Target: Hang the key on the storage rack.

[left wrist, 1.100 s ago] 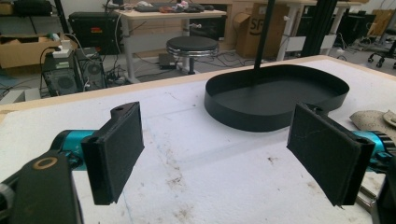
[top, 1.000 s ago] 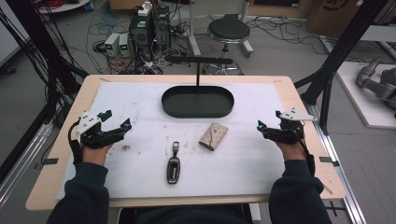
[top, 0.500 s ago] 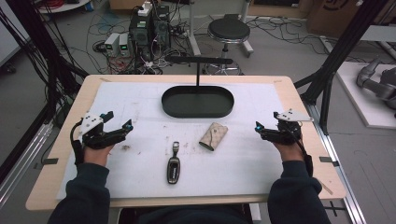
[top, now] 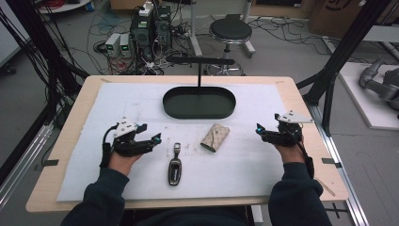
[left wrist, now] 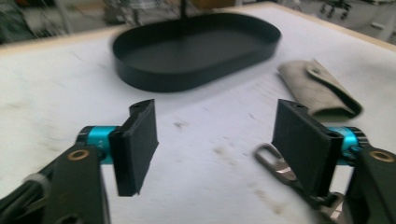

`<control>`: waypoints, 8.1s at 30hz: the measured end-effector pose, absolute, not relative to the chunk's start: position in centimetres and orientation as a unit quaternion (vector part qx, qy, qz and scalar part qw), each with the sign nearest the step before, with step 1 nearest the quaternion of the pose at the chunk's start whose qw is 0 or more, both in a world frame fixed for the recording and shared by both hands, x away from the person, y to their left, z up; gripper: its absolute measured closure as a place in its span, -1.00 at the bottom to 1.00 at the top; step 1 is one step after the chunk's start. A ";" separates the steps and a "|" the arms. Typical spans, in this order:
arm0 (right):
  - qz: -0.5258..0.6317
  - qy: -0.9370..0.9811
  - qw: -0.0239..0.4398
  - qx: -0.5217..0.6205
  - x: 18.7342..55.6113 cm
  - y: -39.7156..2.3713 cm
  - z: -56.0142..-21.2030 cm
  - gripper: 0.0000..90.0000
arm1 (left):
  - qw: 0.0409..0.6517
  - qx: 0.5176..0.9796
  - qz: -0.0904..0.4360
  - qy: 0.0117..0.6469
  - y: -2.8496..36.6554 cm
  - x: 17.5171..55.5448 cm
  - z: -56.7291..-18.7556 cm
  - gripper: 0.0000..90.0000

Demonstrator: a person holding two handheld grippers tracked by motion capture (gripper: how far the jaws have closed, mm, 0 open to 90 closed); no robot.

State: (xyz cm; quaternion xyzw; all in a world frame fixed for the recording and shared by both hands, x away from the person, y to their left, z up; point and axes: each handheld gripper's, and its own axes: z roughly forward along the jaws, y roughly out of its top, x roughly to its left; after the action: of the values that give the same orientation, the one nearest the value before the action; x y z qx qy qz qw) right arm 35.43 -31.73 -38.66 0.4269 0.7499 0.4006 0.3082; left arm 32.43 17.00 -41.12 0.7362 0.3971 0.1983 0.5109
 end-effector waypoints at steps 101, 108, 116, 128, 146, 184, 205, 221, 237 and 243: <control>0.388 0.763 0.291 0.427 35.6 -31.8 -39.3 -0.56 | 0.340 0.857 0.140 0.361 12.7 33.5 -43.8 0.07; 0.391 0.759 0.290 0.433 35.6 -31.9 -39.3 -0.56 | 0.365 0.838 0.126 0.385 13.3 34.1 -43.3 0.08; 0.399 0.752 0.291 0.437 35.6 -32.1 -39.1 -0.56 | 0.449 0.787 0.153 0.394 14.7 35.1 -39.8 0.08; 0.410 0.747 0.290 0.436 35.8 -32.2 -39.0 -0.56 | 0.520 0.741 0.186 0.382 15.2 38.7 -32.3 0.08; 0.431 0.737 0.287 0.434 35.6 -32.5 -38.5 -0.56 | 0.531 0.725 0.209 0.386 13.3 46.1 -27.0 0.08; 0.439 0.739 0.282 0.425 34.9 -32.2 -38.2 -0.56 | 0.484 0.680 0.231 0.500 15.3 51.0 -31.4 0.08; 0.441 0.741 0.279 0.422 34.8 -32.3 -38.3 -0.56 | 0.441 0.707 0.239 0.499 12.6 51.1 -36.7 0.00; 0.435 0.747 0.279 0.418 35.0 -32.1 -38.5 -0.56 | 0.502 0.702 0.220 0.454 15.2 45.4 -37.2 -0.51; 0.427 0.749 0.289 0.416 34.9 -30.9 -38.6 -0.56 | 0.544 0.688 0.291 0.383 20.5 37.4 -38.0 -0.53; 0.428 0.752 0.287 0.411 35.2 -30.6 -38.8 -0.56 | 0.545 0.675 0.302 0.395 21.6 35.5 -38.3 -0.62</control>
State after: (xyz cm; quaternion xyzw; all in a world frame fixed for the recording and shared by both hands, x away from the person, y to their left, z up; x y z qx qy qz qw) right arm 35.16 -30.59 -38.75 0.4112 0.7521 0.4277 0.2869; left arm 35.49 21.58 -38.28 0.6748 0.3954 0.3017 0.5452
